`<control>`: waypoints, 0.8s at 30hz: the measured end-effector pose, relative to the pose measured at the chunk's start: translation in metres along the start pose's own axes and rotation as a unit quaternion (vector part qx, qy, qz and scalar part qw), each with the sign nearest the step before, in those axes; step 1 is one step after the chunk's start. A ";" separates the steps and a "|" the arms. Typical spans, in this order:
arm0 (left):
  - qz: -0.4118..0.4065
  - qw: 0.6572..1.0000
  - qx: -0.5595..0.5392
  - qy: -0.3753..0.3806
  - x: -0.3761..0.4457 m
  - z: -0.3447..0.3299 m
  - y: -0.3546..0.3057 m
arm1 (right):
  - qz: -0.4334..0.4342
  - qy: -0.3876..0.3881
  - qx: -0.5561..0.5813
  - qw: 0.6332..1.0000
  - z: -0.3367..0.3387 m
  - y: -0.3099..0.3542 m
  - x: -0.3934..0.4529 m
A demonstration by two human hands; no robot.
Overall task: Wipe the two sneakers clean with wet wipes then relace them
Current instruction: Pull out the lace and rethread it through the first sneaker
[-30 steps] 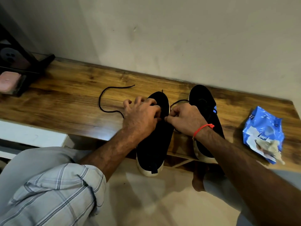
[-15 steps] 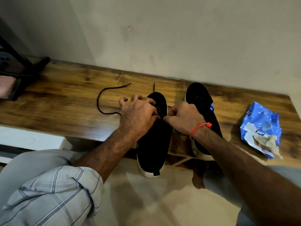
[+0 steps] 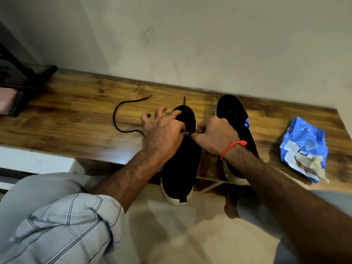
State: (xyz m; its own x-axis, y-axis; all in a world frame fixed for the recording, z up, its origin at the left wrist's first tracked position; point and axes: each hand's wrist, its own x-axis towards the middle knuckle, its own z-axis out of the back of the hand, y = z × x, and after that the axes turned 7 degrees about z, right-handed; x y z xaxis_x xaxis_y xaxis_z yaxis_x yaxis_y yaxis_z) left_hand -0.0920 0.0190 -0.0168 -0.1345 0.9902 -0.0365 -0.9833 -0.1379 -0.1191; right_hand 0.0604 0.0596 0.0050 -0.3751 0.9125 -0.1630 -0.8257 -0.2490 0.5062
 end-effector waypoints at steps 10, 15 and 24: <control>0.197 0.977 -0.029 -0.071 0.022 0.030 0.063 | -0.012 -0.001 0.015 1.000 0.001 -0.009 0.002; 0.048 0.991 -0.121 0.028 -0.001 0.006 0.003 | -0.004 0.002 0.014 1.000 0.000 -0.003 0.001; 0.143 0.987 -0.063 -0.030 0.014 0.025 0.033 | -0.021 0.001 0.003 1.000 -0.002 -0.009 0.004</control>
State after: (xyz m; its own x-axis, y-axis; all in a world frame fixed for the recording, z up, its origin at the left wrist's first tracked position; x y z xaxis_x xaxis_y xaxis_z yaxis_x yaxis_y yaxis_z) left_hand -0.1291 0.0293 0.0031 -0.4157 0.9091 -0.0289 -0.8810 -0.4103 -0.2356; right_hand 0.0653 0.0647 -0.0015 -0.3399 0.9220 -0.1856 -0.8385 -0.2077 0.5037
